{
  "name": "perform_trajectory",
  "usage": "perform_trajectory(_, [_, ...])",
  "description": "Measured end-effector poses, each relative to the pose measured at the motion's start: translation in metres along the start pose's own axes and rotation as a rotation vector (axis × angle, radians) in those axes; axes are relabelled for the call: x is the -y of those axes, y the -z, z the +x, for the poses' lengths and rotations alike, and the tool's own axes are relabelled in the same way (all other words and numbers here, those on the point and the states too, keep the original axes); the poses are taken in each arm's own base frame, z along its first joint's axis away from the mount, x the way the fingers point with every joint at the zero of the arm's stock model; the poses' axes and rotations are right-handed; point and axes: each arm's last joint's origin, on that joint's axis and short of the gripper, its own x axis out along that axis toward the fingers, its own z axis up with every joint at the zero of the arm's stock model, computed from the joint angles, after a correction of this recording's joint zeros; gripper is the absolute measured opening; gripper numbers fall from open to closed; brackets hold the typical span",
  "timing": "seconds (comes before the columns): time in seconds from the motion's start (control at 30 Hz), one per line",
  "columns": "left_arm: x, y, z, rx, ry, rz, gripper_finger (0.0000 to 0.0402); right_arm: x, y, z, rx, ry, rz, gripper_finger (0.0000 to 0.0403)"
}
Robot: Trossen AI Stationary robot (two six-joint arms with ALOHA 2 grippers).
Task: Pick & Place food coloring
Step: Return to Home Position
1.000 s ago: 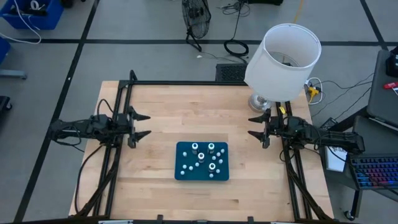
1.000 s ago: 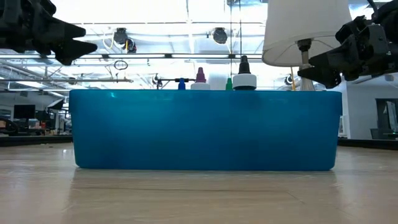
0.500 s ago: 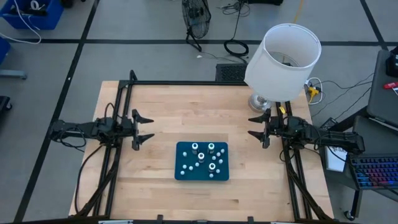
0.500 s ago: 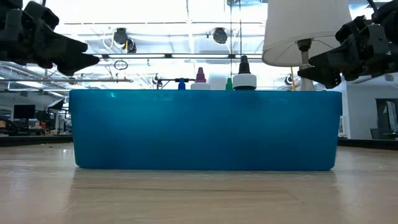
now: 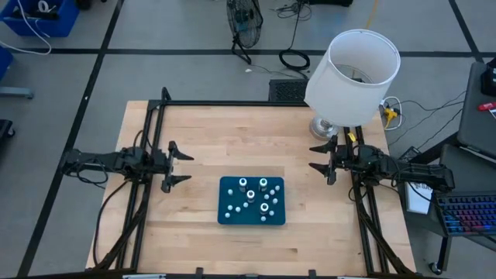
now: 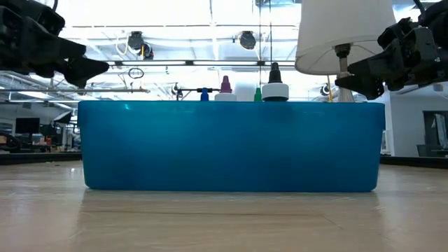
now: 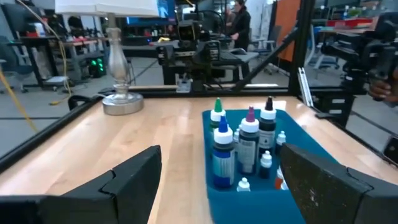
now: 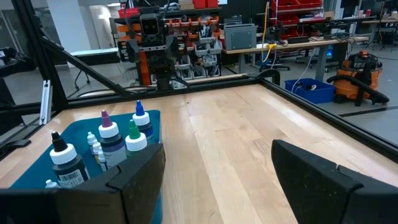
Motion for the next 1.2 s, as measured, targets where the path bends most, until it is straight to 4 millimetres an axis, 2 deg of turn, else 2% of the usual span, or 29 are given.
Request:
perform_trajectory(0.23, [-0.002,0.009,0.007,-0.034,-0.049,0.0,0.0313,0.0,0.0,0.0,0.003,-0.001,0.019,0.0283])
perform_trajectory(0.6, [-0.013,0.009,0.006,-0.036,-0.138,-0.005,0.0326,0.0,0.0,0.0,0.002,-0.001,0.019,0.0282])
perform_trajectory(0.9, [-0.018,0.009,0.005,-0.048,-0.169,-0.043,0.0311,0.0,0.001,0.0,-0.007,-0.002,0.019,0.0282])
perform_trajectory(1.13, [-0.017,-0.009,0.001,-0.028,-0.167,-0.015,0.0314,0.0,0.001,0.0,-0.008,-0.002,0.026,0.0283])
perform_trajectory(1.2, [-0.017,-0.009,0.0,-0.055,-0.174,-0.003,0.0317,0.0,0.001,0.0,-0.008,-0.002,0.026,0.0283])
